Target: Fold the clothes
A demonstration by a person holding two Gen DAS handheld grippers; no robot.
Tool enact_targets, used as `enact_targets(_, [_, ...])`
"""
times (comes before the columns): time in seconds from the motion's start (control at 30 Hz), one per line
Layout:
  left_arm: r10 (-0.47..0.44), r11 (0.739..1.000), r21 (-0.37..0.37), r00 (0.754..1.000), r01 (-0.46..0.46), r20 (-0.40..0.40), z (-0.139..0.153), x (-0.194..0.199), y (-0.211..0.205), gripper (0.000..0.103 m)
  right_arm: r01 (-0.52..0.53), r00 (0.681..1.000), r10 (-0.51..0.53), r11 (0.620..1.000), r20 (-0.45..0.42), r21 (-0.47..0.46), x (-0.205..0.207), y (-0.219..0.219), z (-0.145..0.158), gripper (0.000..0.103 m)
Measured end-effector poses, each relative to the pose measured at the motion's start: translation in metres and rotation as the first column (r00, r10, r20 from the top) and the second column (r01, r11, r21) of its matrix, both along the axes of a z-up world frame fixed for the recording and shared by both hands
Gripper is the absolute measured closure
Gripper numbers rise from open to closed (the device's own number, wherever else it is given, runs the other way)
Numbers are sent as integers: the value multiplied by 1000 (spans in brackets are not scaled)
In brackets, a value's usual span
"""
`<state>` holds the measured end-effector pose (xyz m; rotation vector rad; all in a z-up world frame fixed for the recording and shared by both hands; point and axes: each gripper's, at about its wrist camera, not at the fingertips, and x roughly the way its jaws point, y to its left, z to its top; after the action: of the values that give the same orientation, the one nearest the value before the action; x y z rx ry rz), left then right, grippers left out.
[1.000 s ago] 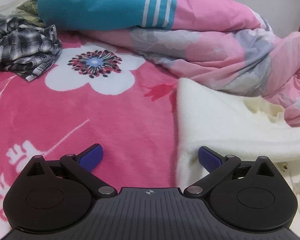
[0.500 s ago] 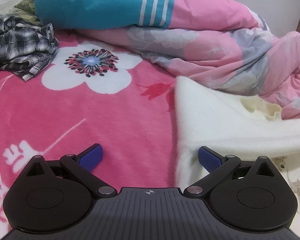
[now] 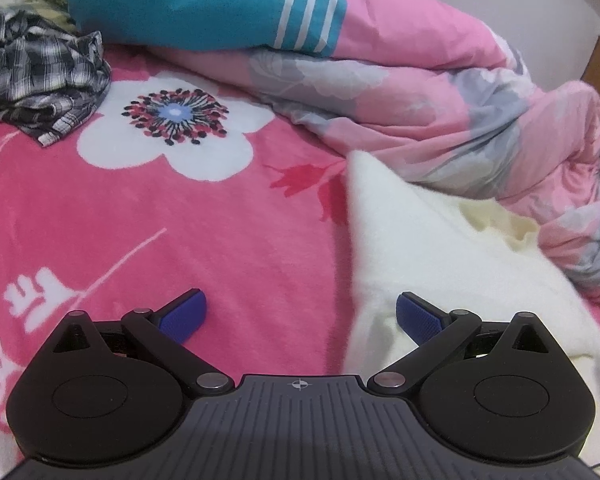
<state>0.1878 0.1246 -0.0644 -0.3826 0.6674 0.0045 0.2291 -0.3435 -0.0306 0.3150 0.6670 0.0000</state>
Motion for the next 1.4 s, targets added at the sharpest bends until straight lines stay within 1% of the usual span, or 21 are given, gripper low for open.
enact_targets(0.1, [0,1000,-6,1000,0,13,1,-3,1,1,-170,984,174,981,43,-94,0,53,14,91])
enact_targets(0.2, [-11,1000,16,1000,11,24,1,-3,-4,1,-346,933,357,927,50,-146,6,112,15,91])
enact_targets(0.27, [-12,999,33,1000,11,28,1,-3,-6,1,-420,900,435,886,39,-197,8,139,9,91])
enact_targets(0.37, [-11,999,33,1000,11,15,-3,-1,-5,1,-468,883,455,836,-114,-288,19,157,-19,91])
enact_targets(0.4, [-12,999,33,1000,12,10,-4,0,-5,1,-474,880,432,821,-196,-318,23,156,-32,92])
enact_targets(0.5, [-20,999,49,1000,20,-2,-6,-1,-7,1,-432,900,376,832,-220,-348,28,159,-18,91])
enact_targets(0.57, [-25,998,60,1000,26,-8,-8,-1,-9,1,-451,892,418,790,-172,-417,27,181,-2,91])
enact_targets(0.63, [-26,997,72,1000,27,-7,-9,-2,-10,1,-533,836,537,742,-114,-407,31,215,9,91])
enact_targets(0.7, [-26,995,91,1000,27,-5,-10,-3,-13,1,-612,759,649,683,-54,-399,35,251,19,91])
enact_targets(0.73, [-26,995,98,1000,26,-4,-10,-3,-14,1,-650,714,700,653,-19,-388,40,269,18,91])
enact_targets(0.8, [-26,994,105,1000,26,-3,-10,-3,-15,1,-719,639,769,606,19,-341,56,296,8,92])
enact_targets(0.87, [-26,994,105,1000,26,-2,-10,-3,-14,1,-739,631,776,593,-20,-320,72,312,-13,92])
enact_targets(0.9, [-26,994,102,1000,27,-4,-11,-2,-14,1,-729,653,751,591,-93,-346,79,317,-30,92])
enact_targets(1.0, [-28,995,97,1000,29,-10,-11,-1,-14,1,-723,679,721,626,-137,-292,92,298,-49,93])
enact_targets(1.03, [-28,995,97,1000,29,-11,-11,-1,-14,1,-710,699,698,652,-155,-268,97,297,-43,93])
enact_targets(1.17, [-28,995,97,1000,29,-11,-11,-2,-14,0,-712,684,719,621,-124,-328,97,321,-13,91])
enact_targets(1.23, [-28,995,95,1000,29,-9,-11,-2,-14,0,-737,658,749,620,-76,-271,108,337,-4,91])
enact_targets(1.3, [-29,995,96,1000,29,-8,-11,-2,-15,0,-748,651,757,624,-64,-224,131,354,-12,91])
enact_targets(1.33, [-29,995,98,1000,30,-8,-11,-2,-15,0,-737,667,739,635,-96,-231,144,362,-24,92])
enact_targets(1.37, [-30,995,99,1000,31,-8,-11,-2,-15,0,-716,693,705,651,-148,-251,157,368,-38,94])
enact_targets(1.4, [-32,994,100,999,32,-9,-11,-1,-15,0,-701,712,684,677,-161,-225,169,367,-47,94])
